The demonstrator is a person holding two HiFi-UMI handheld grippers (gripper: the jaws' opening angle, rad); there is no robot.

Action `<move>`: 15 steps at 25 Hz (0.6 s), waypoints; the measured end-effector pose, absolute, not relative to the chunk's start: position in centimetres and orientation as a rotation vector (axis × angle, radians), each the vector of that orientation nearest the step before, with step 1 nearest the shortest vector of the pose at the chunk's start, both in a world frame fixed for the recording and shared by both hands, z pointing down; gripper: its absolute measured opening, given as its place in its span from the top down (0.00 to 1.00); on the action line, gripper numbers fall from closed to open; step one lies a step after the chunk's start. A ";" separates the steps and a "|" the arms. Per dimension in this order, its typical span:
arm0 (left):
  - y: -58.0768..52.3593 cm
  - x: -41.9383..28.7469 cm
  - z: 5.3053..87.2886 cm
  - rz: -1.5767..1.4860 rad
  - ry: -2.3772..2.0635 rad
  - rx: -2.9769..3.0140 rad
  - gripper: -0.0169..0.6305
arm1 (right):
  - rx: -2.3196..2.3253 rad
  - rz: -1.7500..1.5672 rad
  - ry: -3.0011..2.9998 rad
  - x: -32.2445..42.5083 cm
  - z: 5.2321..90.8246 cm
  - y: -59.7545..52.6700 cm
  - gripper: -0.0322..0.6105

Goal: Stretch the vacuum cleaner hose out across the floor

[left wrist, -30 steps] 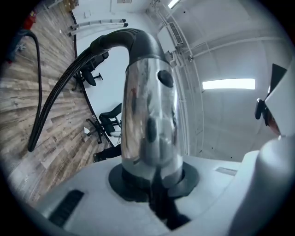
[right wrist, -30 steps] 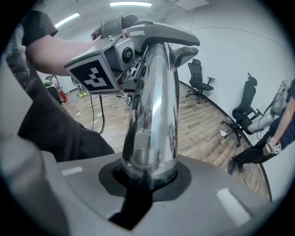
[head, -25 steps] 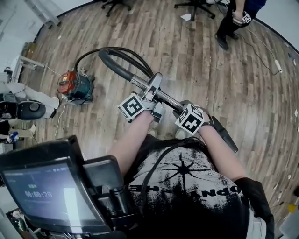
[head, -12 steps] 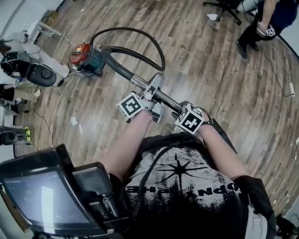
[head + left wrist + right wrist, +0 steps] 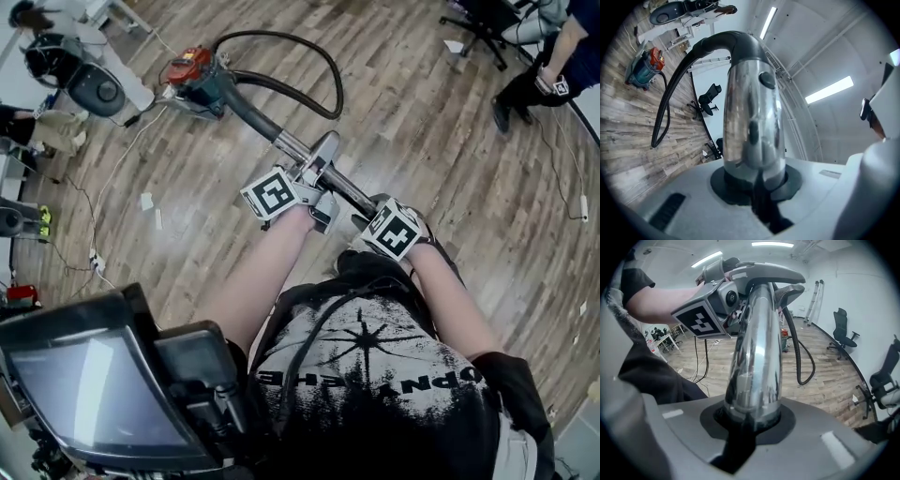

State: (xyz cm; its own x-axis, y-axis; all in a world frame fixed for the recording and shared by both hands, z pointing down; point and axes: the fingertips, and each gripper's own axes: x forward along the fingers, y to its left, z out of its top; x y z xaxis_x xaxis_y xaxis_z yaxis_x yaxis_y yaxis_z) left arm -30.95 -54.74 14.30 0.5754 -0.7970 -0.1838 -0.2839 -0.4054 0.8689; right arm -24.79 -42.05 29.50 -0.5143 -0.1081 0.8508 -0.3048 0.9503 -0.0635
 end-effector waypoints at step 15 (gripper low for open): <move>-42.0 -27.6 16.8 -0.862 -0.777 1.852 0.90 | 0.280 0.268 -1.987 -20.1 30.6 -28.6 0.82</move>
